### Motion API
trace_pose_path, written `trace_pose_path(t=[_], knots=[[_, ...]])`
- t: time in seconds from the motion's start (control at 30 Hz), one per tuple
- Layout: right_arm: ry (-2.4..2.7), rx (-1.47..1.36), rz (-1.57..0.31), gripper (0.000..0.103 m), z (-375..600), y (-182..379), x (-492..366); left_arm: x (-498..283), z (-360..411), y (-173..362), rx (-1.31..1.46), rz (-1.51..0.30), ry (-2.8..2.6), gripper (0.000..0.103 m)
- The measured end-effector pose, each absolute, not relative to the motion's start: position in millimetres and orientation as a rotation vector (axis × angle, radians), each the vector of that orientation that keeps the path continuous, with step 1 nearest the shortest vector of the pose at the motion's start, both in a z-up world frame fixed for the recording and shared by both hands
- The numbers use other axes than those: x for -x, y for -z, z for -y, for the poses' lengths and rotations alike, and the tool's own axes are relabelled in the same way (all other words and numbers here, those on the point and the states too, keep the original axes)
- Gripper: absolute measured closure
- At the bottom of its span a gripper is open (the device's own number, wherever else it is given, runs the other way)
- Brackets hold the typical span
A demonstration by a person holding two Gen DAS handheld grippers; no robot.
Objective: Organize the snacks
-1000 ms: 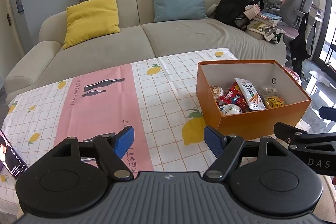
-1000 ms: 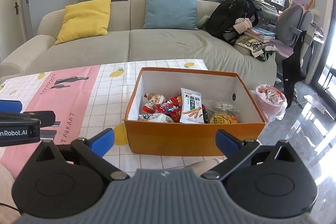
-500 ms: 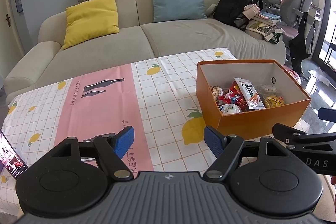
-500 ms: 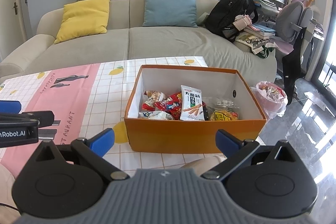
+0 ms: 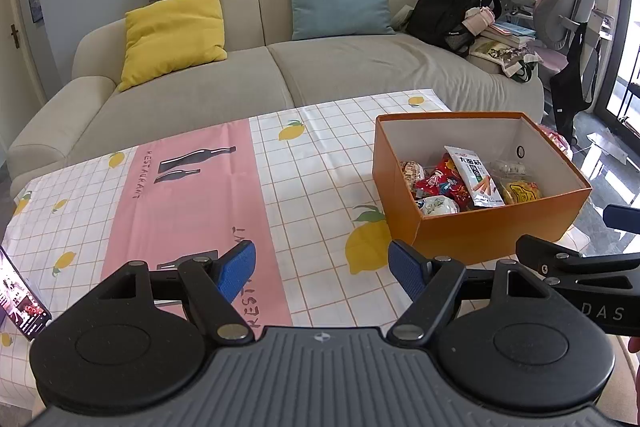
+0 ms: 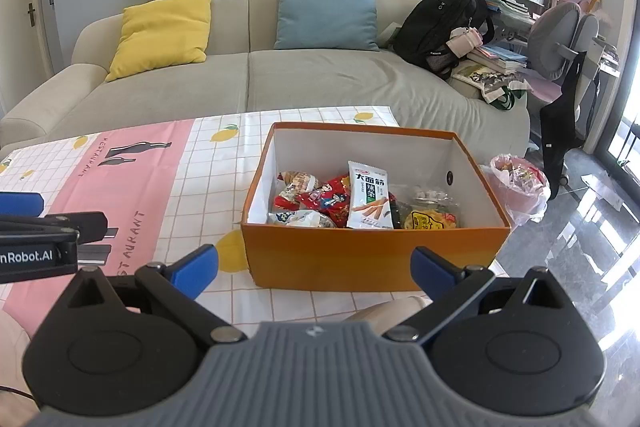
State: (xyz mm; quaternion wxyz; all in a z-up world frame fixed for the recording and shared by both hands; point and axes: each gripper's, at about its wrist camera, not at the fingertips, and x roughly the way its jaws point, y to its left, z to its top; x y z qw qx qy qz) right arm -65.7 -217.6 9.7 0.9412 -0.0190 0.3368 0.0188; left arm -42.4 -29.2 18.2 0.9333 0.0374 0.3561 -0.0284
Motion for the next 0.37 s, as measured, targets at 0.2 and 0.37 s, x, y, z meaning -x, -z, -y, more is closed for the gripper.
trace_pose_path(t=[0.2,0.37], knots=[[-0.044,0.038,-0.691,0.003,218.2,-9.5,66.3,44.6,27.7,-17.1,-0.069,-0.725,0.062,0.014],[-0.046,0.038,-0.692,0.003,218.6,-9.0,66.6,44.3,25.5,-17.7,-0.055,-0.721,0.047,0.014]])
